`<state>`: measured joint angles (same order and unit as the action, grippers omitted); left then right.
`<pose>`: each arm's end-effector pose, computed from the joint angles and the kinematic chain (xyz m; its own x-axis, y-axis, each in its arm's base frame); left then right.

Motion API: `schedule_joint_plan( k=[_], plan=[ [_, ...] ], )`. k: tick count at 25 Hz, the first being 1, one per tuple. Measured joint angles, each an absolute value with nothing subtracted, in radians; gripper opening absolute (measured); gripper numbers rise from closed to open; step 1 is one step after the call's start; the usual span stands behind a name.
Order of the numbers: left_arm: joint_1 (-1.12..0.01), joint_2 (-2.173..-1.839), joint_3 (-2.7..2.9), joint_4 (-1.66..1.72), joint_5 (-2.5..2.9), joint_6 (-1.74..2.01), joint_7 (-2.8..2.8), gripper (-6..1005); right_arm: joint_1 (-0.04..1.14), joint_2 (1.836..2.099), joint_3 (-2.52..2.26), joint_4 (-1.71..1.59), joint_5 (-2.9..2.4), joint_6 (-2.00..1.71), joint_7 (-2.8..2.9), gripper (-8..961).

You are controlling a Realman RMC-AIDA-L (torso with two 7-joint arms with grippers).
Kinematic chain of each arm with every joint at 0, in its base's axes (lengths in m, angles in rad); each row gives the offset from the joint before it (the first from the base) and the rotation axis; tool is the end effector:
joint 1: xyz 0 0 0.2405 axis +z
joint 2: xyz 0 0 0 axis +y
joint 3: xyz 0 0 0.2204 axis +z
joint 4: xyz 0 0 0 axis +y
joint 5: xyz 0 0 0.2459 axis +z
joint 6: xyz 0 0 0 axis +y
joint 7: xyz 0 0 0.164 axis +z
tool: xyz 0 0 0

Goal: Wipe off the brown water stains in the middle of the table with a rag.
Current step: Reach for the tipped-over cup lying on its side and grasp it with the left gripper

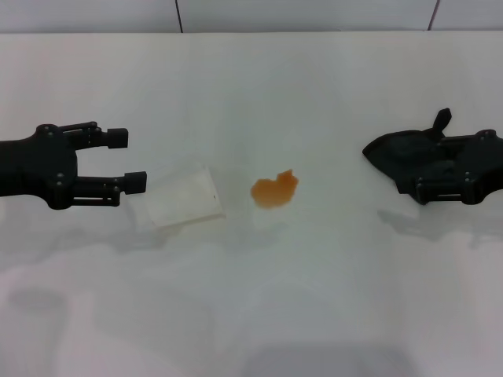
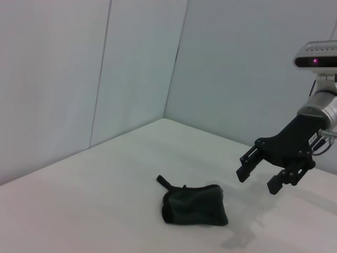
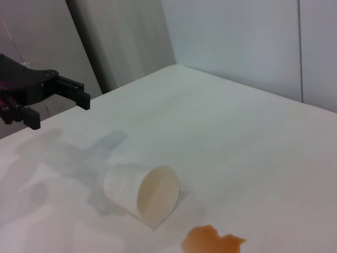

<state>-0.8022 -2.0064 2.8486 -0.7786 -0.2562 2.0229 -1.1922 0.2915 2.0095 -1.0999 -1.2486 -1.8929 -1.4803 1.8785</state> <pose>-0.2678 0.3198 0.0807 0.8182 0.3167 0.4799 0.4122 -0.9050 -0.1056 0.2123 0.3520 0.0608 0.8449 -0.4122 -0.3409 -0.5035 -0.8280 -0.2468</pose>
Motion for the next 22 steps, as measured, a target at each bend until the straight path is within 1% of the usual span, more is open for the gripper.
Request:
schedule_joint_plan(
  k=[22],
  plan=[
    [-0.809, -2.003, 2.849, -0.785, -0.264, 2.023, -1.195, 871, 0.291, 2.009, -1.1, -1.251, -1.893, -1.48, 1.878, 623]
  ],
)
